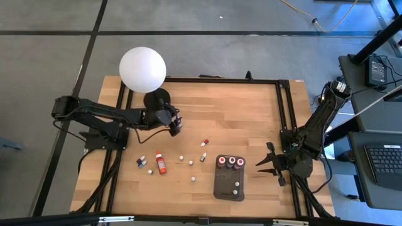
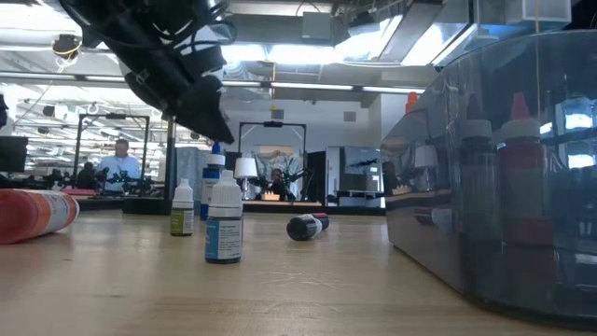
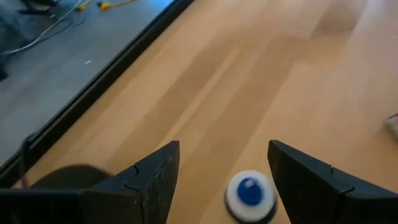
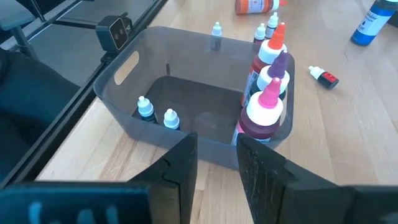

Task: Pick & Place food coloring
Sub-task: Put the large blue food coloring bottle into the black bin

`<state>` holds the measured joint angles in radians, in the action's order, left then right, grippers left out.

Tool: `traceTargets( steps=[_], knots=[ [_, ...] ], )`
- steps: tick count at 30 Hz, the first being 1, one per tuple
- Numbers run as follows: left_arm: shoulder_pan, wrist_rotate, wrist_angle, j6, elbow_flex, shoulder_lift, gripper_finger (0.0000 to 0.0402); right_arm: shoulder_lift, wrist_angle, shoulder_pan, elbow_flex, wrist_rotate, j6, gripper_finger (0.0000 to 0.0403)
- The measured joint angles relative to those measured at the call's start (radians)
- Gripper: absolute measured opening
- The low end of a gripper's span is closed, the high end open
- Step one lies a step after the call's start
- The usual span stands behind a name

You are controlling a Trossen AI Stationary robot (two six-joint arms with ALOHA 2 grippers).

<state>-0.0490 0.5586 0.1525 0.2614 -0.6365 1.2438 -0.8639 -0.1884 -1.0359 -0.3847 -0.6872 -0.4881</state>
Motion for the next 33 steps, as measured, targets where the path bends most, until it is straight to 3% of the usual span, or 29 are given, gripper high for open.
traceTargets(
  steps=[6,19,33],
  knots=[
    [0.0,-0.096,0.009,0.019,0.0,0.004,0.0239,0.0,-0.007,0.0,0.0,0.0,0.0,0.0115],
    [-0.006,-0.082,-0.014,0.042,-0.001,0.129,0.0236,0.0,-0.007,0.0,0.0,0.0,-0.004,0.0115],
    [-0.006,-0.107,-0.026,0.041,-0.002,0.12,0.0126,0.0,-0.013,0.0,0.0,0.0,-0.003,0.0115]
  ],
)
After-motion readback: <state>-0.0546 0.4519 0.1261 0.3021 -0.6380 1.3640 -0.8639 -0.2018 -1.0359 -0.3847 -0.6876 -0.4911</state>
